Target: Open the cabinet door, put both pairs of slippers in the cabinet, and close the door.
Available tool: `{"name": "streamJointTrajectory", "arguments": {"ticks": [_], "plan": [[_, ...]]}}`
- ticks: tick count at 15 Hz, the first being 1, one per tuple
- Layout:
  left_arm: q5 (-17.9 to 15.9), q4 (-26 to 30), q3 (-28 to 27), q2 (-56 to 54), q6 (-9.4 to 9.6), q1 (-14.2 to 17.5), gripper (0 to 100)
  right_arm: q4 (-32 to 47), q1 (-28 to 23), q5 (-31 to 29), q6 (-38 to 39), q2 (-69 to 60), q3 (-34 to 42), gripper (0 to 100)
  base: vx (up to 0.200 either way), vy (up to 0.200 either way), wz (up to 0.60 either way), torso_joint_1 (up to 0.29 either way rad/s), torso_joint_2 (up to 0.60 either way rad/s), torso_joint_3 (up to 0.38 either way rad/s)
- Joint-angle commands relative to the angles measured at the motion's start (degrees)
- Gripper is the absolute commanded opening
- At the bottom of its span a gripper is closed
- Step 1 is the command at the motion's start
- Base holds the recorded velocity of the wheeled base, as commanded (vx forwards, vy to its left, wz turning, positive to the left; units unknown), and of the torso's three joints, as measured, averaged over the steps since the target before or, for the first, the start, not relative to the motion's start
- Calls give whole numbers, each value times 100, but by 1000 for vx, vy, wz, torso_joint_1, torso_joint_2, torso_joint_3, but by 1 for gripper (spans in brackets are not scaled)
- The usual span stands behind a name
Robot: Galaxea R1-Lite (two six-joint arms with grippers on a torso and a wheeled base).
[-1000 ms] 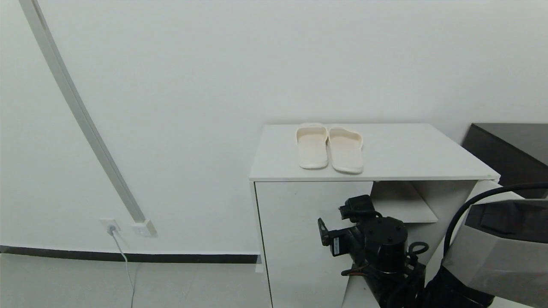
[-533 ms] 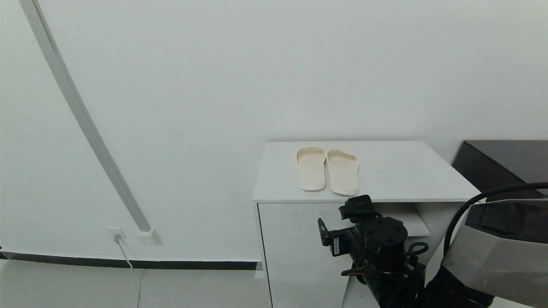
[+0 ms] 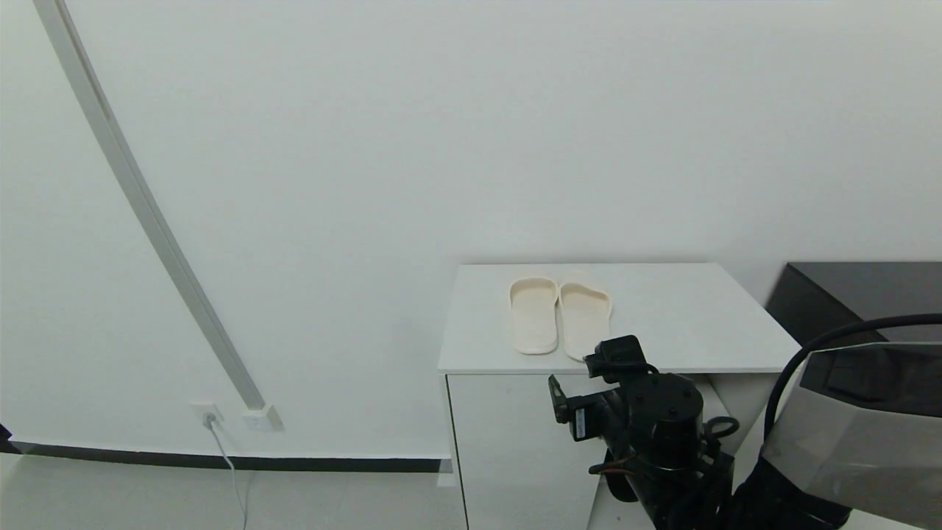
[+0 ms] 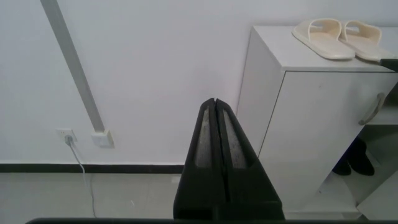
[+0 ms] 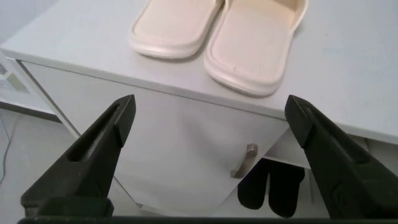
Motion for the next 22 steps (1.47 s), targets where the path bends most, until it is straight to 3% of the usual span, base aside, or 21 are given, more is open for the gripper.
{"name": "streamJointTrajectory", "arguments": {"ticks": [1,7,8,10,12,13,15,17,22], "plan": [[4,0,0,9,-4,1,0,-3,-7,6,1,-8,55,100,0,0,0,119,-290,-144],[4,0,0,0,57,1,0,-197,-7,-3,-377,-113,-68,100,0,0,0,6,-12,-6],[4,0,0,0,171,1,0,348,-42,-3,-368,-500,-226,100,0,0,0,0,0,0],[13,0,0,0,154,1,0,1465,-148,6,-184,-992,-754,100,0,0,0,0,0,0],[4,0,0,0,154,1,0,2475,-148,-3,238,-1195,-1290,100,0,0,0,0,0,0],[-5,0,0,0,154,1,0,3548,-130,-38,713,-1353,-1800,100,0,0,0,0,0,0],[-84,0,0,9,180,1,0,4637,-34,-266,1214,-1414,-2345,100,0,0,0,0,0,0],[-84,9,0,9,189,1,0,4752,28,-354,1372,-1309,-2468,100,0,0,0,0,0,0],[-93,9,0,9,215,1,0,4585,54,-381,1390,-1063,-2345,100,200,0,0,-6,2,3]]}}
